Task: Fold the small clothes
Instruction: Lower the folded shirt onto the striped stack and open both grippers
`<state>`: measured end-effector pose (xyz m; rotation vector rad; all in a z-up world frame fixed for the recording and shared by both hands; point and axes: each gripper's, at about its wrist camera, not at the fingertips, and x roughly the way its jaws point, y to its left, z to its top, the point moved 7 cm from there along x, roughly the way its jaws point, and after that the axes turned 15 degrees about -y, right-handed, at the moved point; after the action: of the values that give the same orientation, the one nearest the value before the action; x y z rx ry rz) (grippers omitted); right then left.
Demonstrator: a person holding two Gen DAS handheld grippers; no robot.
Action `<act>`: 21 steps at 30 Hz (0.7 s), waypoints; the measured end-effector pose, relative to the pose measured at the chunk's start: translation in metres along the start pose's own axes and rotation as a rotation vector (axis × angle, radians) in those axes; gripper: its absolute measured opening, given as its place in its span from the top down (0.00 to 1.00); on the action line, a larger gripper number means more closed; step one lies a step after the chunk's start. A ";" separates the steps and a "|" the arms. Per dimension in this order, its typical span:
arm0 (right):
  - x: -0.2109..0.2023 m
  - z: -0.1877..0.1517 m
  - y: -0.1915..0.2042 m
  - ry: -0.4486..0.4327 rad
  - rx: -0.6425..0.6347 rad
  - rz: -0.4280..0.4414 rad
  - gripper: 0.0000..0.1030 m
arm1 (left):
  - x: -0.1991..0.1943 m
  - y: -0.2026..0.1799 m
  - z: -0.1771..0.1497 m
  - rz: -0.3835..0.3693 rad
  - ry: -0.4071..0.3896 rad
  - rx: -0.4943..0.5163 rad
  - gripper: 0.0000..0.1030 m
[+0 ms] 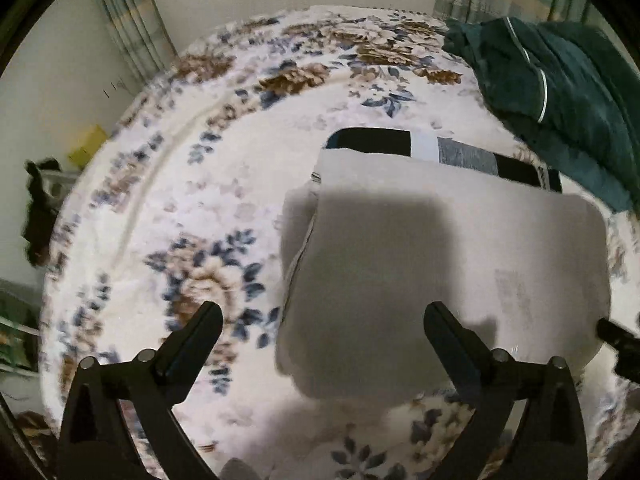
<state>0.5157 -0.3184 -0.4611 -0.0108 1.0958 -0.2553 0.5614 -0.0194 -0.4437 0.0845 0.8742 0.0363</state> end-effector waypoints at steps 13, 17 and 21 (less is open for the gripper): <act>-0.184 -0.009 -0.020 -0.211 -0.010 -0.047 0.01 | -0.146 -0.006 0.011 -0.026 -0.106 -0.016 0.00; -0.253 -0.019 -0.033 -0.277 0.010 -0.047 0.01 | -0.212 -0.005 0.012 -0.037 -0.167 -0.010 0.00; -0.331 -0.033 -0.049 -0.349 0.032 -0.041 0.01 | -0.285 -0.001 0.013 -0.041 -0.234 -0.006 0.00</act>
<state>0.3340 -0.2922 -0.1791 -0.0474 0.7452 -0.2957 0.3882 -0.0403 -0.2177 0.0640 0.6417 -0.0092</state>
